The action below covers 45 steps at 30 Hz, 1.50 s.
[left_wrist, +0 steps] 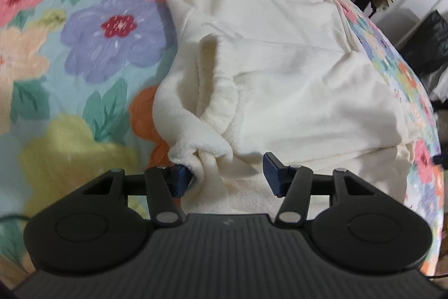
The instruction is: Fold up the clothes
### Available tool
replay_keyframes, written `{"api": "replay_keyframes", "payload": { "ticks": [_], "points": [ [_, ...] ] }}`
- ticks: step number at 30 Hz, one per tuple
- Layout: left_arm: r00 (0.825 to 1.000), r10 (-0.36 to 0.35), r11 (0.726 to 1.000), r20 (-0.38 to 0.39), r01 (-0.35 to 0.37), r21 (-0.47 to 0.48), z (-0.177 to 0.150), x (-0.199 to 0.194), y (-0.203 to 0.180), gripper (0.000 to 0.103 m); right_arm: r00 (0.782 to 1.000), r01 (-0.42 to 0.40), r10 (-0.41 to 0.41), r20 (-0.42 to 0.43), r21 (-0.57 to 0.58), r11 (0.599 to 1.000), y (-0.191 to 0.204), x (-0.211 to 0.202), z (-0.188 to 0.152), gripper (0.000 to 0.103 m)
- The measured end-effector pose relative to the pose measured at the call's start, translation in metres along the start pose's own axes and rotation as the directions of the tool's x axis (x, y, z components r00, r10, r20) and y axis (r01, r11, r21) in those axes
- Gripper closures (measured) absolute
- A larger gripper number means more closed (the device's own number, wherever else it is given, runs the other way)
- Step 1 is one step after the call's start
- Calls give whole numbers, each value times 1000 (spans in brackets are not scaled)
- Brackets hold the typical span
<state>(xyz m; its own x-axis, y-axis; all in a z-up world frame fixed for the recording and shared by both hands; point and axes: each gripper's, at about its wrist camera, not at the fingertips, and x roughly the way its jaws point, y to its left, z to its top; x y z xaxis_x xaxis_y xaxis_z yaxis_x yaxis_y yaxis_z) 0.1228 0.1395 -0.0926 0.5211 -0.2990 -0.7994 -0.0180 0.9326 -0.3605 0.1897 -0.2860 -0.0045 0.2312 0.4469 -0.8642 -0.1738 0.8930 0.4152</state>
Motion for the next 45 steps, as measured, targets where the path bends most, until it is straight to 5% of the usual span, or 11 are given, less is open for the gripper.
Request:
{"api": "replay_keyframes", "payload": {
  "ticks": [5,8,13,19,24,26,28,30,32,38,45],
  "points": [
    [996,-54,989,-68,44,-139,-1,11,26,40,974,-193,173,144,138,971,-23,13,-36,24],
    [995,-45,978,-93,25,-205,7,18,40,39,918,-242,168,358,172,955,-42,33,-75,24],
    [992,-94,966,-90,69,-248,14,19,43,47,826,-85,-85,558,272,959,-50,50,-122,24],
    [994,-87,981,-65,74,-182,10,20,43,55,860,-297,62,507,398,868,-71,100,-132,24],
    [998,4,994,-66,-11,-110,12,21,37,40,829,-424,194,525,363,830,-50,135,-108,18],
    [997,26,996,-66,-32,-80,12,27,36,43,824,-407,175,539,346,845,-39,140,-90,18],
    [997,-4,998,-72,-1,-70,14,32,35,64,823,-370,120,556,364,855,-33,142,-72,22],
    [999,-3,1000,-52,2,-16,14,29,30,71,826,-311,44,561,391,866,-29,142,-59,62],
    [1000,13,998,-9,-12,58,13,22,18,75,819,-268,13,574,362,893,-22,135,-52,71],
    [992,14,973,123,-42,226,7,-9,-11,79,774,-131,-56,631,246,960,7,96,-60,78],
    [977,-153,972,146,122,201,7,-44,-12,80,743,-129,-68,666,242,962,14,63,-80,81]
  ]
}}
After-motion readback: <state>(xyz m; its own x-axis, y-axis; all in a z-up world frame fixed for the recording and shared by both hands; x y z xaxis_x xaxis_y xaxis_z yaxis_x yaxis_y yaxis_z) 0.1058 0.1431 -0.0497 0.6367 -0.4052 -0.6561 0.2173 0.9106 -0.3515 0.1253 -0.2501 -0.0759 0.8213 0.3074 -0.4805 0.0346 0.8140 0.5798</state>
